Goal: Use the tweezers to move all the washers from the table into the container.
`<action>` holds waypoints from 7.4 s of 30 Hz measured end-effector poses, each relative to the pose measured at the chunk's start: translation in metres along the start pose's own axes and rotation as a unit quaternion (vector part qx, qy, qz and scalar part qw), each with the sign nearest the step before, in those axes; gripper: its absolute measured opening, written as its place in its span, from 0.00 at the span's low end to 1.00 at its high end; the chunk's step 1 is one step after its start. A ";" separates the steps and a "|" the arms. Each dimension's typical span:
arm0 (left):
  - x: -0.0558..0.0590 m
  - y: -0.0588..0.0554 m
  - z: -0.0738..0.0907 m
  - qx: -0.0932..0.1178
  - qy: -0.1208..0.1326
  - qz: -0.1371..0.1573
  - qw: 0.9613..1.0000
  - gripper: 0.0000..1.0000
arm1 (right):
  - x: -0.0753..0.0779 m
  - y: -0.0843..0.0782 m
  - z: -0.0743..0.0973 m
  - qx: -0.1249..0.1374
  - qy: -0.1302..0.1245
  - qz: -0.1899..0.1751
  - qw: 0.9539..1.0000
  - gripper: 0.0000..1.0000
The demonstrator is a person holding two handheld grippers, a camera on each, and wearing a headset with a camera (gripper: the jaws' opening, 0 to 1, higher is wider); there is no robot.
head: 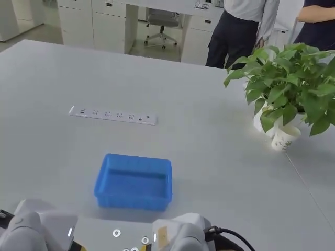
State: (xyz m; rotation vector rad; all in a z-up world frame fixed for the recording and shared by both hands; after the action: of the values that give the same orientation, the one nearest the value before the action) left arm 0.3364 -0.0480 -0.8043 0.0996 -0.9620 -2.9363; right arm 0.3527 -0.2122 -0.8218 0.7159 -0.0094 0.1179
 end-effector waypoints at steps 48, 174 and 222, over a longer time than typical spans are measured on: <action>0.002 0.058 0.038 0.041 -0.005 -0.026 0.999 0.05 | -0.006 0.004 0.007 -0.006 -0.006 0.011 1.000 0.10; -0.017 0.099 0.018 0.123 -0.040 -0.068 0.989 0.05 | -0.001 -0.003 0.018 0.047 -0.072 -0.030 0.996 0.11; -0.024 0.105 0.013 0.119 -0.048 -0.062 0.990 0.05 | 0.002 -0.008 0.015 0.047 -0.065 -0.064 0.995 0.10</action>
State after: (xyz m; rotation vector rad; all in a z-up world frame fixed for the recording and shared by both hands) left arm 0.3618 -0.1229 -0.7302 0.0263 -1.3663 -2.9459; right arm 0.3556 -0.2278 -0.8152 0.8156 -0.0822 -0.0517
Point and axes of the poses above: the centre of the closed fingertips' face, and the gripper's own axes: z roughly backward along the fingers, x roughly to its right, y roughly out of its top, the point moved 9 cm from there along z, roughly backward along the fingers, and after that the axes turned 1 degree about -y, right-handed, at the moved point
